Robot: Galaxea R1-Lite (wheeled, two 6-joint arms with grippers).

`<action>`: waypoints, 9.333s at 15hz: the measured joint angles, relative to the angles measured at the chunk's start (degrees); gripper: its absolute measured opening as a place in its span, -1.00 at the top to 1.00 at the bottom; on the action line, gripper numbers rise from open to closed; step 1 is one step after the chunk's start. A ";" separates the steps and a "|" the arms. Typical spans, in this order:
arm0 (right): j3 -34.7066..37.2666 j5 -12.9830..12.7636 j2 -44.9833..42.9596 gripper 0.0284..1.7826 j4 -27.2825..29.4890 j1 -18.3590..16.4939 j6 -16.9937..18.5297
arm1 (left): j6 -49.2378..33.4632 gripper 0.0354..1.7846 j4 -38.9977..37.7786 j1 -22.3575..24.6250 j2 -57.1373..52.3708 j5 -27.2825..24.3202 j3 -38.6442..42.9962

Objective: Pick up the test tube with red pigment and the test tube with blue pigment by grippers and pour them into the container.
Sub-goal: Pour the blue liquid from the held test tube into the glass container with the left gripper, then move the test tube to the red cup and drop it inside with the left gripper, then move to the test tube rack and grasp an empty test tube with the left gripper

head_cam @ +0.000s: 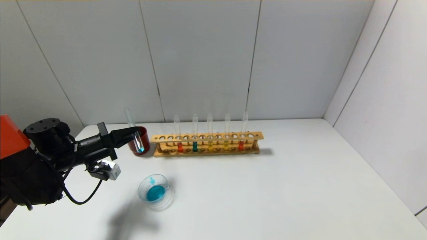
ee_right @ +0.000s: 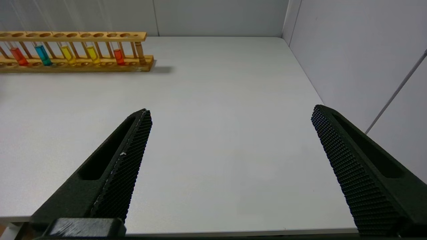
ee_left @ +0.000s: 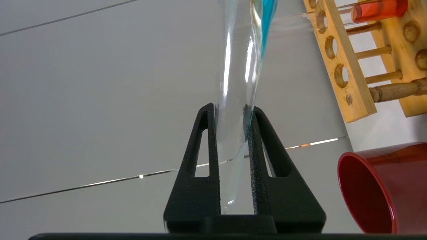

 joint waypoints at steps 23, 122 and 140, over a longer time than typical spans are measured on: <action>0.00 0.00 0.00 -0.96 0.00 0.00 -0.02 | 6.99 0.69 0.00 -0.11 2.26 -6.81 -7.13; 0.00 0.00 0.00 -0.96 0.00 0.00 -0.02 | -102.58 -0.86 23.94 -14.81 5.55 72.72 -22.25; 0.00 0.00 0.00 -0.96 0.00 -0.02 -0.02 | -106.50 -0.96 34.01 -21.93 -21.25 69.64 4.35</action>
